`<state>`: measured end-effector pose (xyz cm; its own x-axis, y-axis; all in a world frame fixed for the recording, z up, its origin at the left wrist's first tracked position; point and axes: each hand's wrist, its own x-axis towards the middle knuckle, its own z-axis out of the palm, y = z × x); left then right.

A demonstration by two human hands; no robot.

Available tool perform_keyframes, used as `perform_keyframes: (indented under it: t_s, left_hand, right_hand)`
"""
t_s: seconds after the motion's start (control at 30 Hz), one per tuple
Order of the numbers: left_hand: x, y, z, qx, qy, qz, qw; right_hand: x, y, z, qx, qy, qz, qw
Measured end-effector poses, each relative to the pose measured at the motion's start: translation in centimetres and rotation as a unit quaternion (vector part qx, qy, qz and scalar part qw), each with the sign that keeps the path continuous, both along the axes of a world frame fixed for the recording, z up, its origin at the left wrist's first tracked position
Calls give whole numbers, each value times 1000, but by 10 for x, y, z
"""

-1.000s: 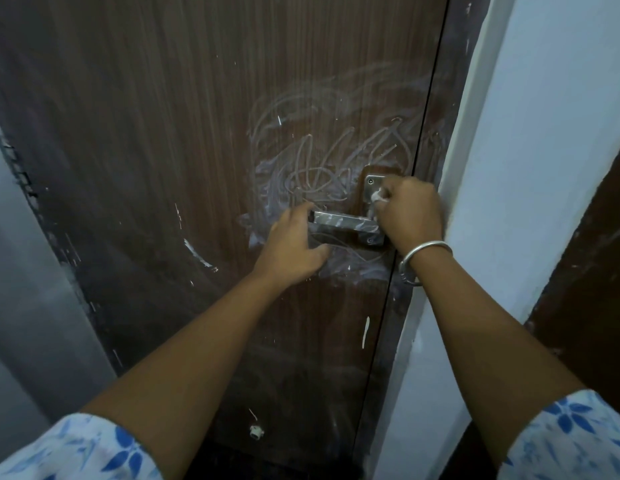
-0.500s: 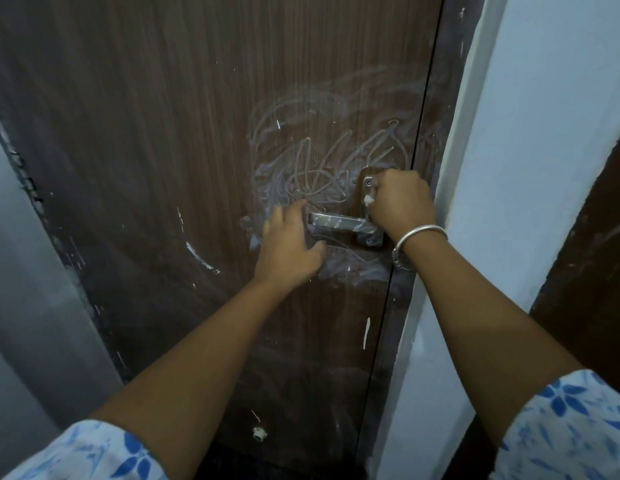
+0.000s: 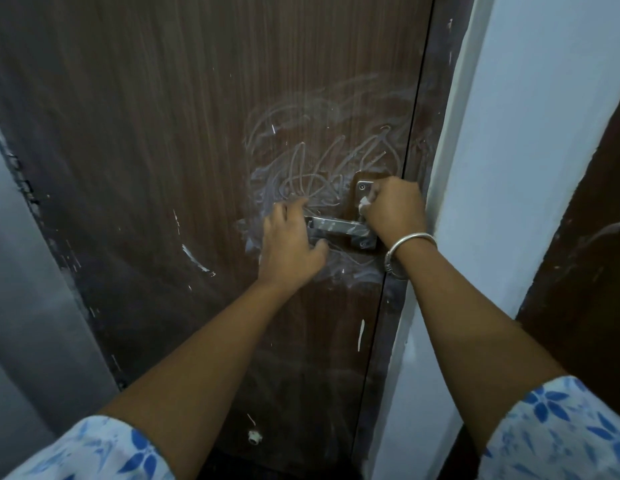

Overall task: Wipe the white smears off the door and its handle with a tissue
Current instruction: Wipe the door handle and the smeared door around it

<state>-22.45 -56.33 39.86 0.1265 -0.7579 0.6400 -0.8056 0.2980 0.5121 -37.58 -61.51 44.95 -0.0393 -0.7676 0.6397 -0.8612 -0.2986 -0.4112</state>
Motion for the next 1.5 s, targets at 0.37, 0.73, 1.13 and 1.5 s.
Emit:
perform_keyframes:
  t_s: [0.37, 0.73, 1.13, 1.5]
  left_hand:
    - [15, 12, 6, 19, 0, 6, 1000]
    - [3, 4, -2, 2, -7, -6, 1000]
    - [3, 0, -7, 17, -15, -13, 1000]
    - [11, -3, -14, 15, -7, -12, 1000]
  right_hand:
    - [4, 1, -34, -54, -333, 15, 941]
    - [19, -6, 0, -53, 95, 20, 994]
    - [-6, -4, -64, -35, -233, 14, 972]
    - [4, 6, -70, -136, -280, 41, 949]
